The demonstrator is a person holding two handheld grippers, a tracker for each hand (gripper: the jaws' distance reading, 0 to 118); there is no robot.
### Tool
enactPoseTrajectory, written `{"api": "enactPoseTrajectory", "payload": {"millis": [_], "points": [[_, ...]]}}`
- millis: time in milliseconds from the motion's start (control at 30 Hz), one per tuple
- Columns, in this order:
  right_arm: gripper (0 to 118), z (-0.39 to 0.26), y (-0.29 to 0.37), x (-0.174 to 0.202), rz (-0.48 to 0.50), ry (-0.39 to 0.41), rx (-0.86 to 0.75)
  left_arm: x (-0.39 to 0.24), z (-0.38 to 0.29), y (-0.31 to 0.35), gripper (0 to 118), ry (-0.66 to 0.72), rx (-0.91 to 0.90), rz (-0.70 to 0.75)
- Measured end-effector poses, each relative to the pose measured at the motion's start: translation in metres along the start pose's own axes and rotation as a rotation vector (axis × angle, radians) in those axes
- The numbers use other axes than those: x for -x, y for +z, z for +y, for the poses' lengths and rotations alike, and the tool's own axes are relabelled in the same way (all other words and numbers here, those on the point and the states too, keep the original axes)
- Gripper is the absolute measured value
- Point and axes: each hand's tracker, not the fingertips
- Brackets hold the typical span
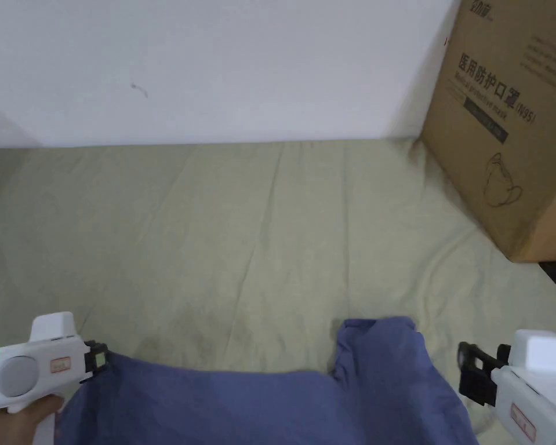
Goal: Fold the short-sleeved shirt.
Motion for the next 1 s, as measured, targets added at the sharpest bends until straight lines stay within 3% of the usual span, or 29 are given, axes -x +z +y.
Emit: {"api": "enactPoseTrajectory", "payload": {"millis": [67,200,333,400,467,500,533,567,800,1000], "points": [[98,-0.007,-0.025,-0.009,0.024,-0.034,0.067,0.004,0.003,0.026,1,0.045,-0.057,-0.057],[99,-0.019,-0.079,-0.016,0.016,0.006,0.223,0.002,0.007,0.066,1,0.025,-0.097,-0.076],[88,-0.03,-0.123,-0.015,0.016,0.031,0.352,0.016,0.009,0.074,1,0.032,-0.114,-0.104],[71,-0.036,-0.135,-0.012,0.029,0.027,0.374,0.014,0.008,0.073,1,0.022,-0.117,-0.109],[44,-0.045,-0.149,-0.01,0.046,0.04,0.45,0.015,0.006,0.076,1,0.012,-0.119,-0.108],[38,-0.048,-0.149,-0.007,0.058,0.061,0.46,0.009,0.003,0.08,1,0.011,-0.118,-0.106],[26,-0.048,-0.143,-0.003,0.047,0.072,0.392,0.009,0.001,0.081,1,0.012,-0.116,-0.106],[2,-0.05,-0.144,-0.002,0.041,0.078,0.387,0.01,0.0,0.082,1,0.013,-0.113,-0.107],[2,-0.032,-0.104,-0.006,0.052,0.113,0.28,0.024,-0.012,0.092,1,0.016,-0.138,-0.081],[2,0.01,-0.024,0.003,0.089,0.161,0.079,0.027,-0.018,0.128,1,0.012,-0.178,-0.059]]}}
